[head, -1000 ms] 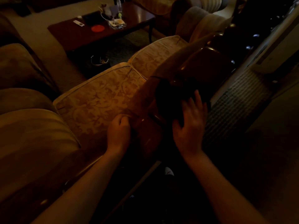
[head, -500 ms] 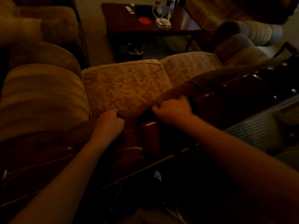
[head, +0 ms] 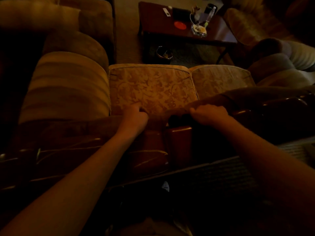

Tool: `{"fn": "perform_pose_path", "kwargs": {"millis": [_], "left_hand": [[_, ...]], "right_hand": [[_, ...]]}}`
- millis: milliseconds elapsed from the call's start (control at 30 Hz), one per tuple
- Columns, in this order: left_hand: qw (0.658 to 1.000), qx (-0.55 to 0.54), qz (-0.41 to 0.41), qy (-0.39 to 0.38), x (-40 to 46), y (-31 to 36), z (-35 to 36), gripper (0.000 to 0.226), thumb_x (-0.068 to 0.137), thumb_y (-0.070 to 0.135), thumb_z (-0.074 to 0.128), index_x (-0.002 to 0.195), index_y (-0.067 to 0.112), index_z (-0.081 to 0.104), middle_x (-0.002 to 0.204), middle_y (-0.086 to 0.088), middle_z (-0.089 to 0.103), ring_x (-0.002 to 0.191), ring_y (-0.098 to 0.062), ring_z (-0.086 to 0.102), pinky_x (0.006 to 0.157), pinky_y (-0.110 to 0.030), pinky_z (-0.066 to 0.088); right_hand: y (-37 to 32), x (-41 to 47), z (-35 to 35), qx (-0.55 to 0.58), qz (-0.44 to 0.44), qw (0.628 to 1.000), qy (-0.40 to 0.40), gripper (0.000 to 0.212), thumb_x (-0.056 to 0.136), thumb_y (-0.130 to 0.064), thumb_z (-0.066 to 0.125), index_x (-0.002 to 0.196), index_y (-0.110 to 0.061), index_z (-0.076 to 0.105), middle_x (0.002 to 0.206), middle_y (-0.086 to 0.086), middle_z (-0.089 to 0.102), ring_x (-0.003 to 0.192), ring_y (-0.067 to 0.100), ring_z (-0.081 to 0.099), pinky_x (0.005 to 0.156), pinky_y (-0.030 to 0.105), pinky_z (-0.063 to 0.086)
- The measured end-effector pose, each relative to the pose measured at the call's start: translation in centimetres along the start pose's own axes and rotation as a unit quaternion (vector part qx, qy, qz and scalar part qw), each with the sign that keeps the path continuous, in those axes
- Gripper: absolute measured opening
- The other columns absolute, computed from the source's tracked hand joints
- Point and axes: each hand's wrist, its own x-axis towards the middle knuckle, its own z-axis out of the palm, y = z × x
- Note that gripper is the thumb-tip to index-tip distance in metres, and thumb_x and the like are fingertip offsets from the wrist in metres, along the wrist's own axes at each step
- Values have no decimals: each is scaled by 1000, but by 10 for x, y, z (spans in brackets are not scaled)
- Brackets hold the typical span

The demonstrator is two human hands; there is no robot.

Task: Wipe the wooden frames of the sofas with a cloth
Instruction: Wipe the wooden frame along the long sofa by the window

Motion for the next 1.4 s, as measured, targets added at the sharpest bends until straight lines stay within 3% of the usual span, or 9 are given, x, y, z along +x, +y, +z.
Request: {"fn": "perform_pose_path", "kwargs": {"millis": [200, 400, 567, 733, 833, 967, 1100, 1167, 1400], "left_hand": [[1000, 0, -9, 18, 3, -1, 0, 15, 82, -2, 49, 84, 8, 60, 83, -7, 57, 82, -22, 53, 65, -31, 43], [1000, 8, 2, -14, 5, -5, -1, 18, 86, -1, 43, 84, 9, 58, 83, -7, 55, 68, -18, 49, 53, -28, 36], [999, 1, -4, -35, 7, -7, 1, 20, 86, 1, 43, 79, 16, 54, 82, -7, 57, 63, -16, 48, 50, -28, 33], [997, 17, 39, -66, 2, -5, 3, 16, 84, -1, 45, 91, 1, 59, 78, -5, 50, 72, -21, 48, 56, -31, 37], [996, 29, 44, -67, 0, -2, 3, 15, 84, 0, 45, 89, 5, 58, 79, -4, 51, 72, -21, 49, 60, -34, 40], [997, 31, 46, -53, -1, -3, 2, 17, 83, 1, 47, 91, 7, 60, 83, -8, 55, 76, -24, 52, 59, -30, 39], [998, -8, 33, -50, 3, -7, 1, 17, 83, -1, 44, 77, 10, 56, 81, -9, 54, 74, -24, 50, 54, -29, 35], [998, -3, 30, -50, 3, -5, 3, 19, 84, -1, 45, 74, 13, 53, 78, -6, 52, 73, -23, 50, 55, -31, 37], [993, 95, 8, -64, 4, -1, 6, 18, 86, 4, 45, 97, 7, 59, 84, -2, 51, 82, -24, 54, 69, -39, 45]], "right_hand": [[-89, -28, 36, 45, -243, 969, 1, 44, 98, -39, 21, 120, -14, 50, 117, 15, 56, 108, 35, 54, 71, 39, 33], [0, -11, -5, -25, -1, 1000, 10, 53, 97, -47, 22, 125, -18, 56, 131, 10, 55, 118, 30, 52, 94, 41, 36], [-81, -59, 45, 50, -112, 977, 175, 39, 96, -33, 30, 93, -14, 63, 94, 6, 65, 92, 27, 63, 81, 37, 43], [-68, -115, 105, 98, -63, 932, 343, 45, 91, -34, 37, 112, -7, 67, 120, 12, 64, 117, 25, 58, 100, 40, 34], [-74, -92, 86, 78, -55, 947, 305, 43, 91, -34, 35, 111, -13, 66, 117, 8, 66, 114, 24, 59, 99, 41, 36], [-91, -32, 35, 127, -43, 984, 116, 33, 98, -30, 30, 106, -16, 58, 113, 6, 61, 105, 27, 57, 88, 42, 33], [-87, -78, 74, 113, -30, 943, 312, 29, 96, -28, 38, 107, -16, 62, 107, 2, 66, 104, 22, 62, 93, 40, 41], [-81, -96, 87, 122, -15, 932, 341, 36, 94, -34, 35, 109, -18, 63, 111, 0, 66, 112, 18, 59, 100, 39, 37], [-91, -32, 33, 111, -89, 983, 112, 24, 97, -21, 32, 85, -14, 52, 95, 7, 60, 84, 29, 57, 70, 37, 36]]}}
